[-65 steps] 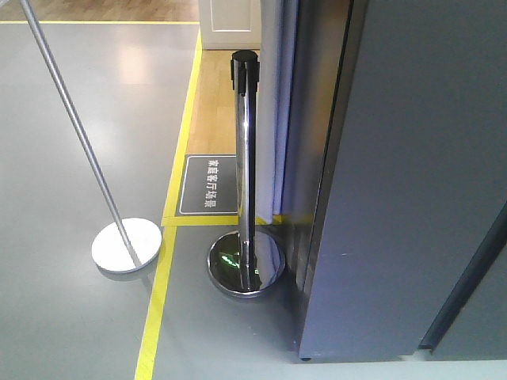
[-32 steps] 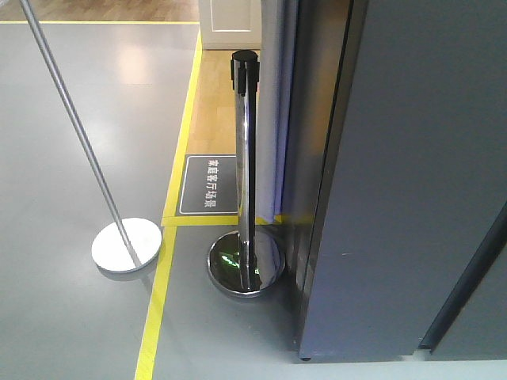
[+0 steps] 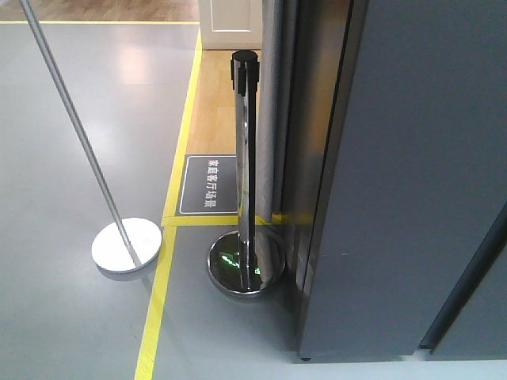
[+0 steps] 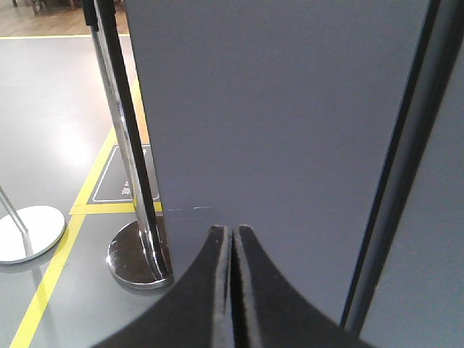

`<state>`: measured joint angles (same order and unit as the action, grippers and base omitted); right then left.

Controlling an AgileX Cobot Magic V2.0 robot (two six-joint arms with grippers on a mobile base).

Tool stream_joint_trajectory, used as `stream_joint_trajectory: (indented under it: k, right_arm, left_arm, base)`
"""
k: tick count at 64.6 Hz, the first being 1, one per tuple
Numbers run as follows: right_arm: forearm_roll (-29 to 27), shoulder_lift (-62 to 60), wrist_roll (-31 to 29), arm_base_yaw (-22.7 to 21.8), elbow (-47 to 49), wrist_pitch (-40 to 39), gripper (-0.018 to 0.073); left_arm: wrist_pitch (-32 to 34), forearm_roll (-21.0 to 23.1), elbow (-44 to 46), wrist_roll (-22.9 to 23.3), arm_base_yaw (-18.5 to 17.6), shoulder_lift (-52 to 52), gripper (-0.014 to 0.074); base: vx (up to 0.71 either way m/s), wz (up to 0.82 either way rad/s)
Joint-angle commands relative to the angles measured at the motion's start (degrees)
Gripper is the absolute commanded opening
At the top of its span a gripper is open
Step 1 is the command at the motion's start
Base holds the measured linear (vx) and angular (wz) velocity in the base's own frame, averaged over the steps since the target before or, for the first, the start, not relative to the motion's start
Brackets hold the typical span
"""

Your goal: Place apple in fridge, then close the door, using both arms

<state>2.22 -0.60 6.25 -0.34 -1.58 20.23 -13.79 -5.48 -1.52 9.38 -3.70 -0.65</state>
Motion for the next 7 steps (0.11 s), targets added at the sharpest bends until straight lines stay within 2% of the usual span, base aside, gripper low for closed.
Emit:
stream_joint_trajectory:
  k: [1, 7]
  right_arm:
    - [0.20, -0.62, -0.40, 0.04, -0.57, -4.21, -0.0004]
    - [0.20, -0.62, -0.40, 0.04, -0.57, -4.14, -0.0004]
  left_arm:
    - [3.89, 0.55, -1.15, 0.51, 0.08, -0.81, -0.0005]
    - [3.89, 0.55, -1.15, 0.51, 0.08, -0.81, -0.0005]
  base:
    - [0.00, 0.00]
    - [0.00, 0.00]
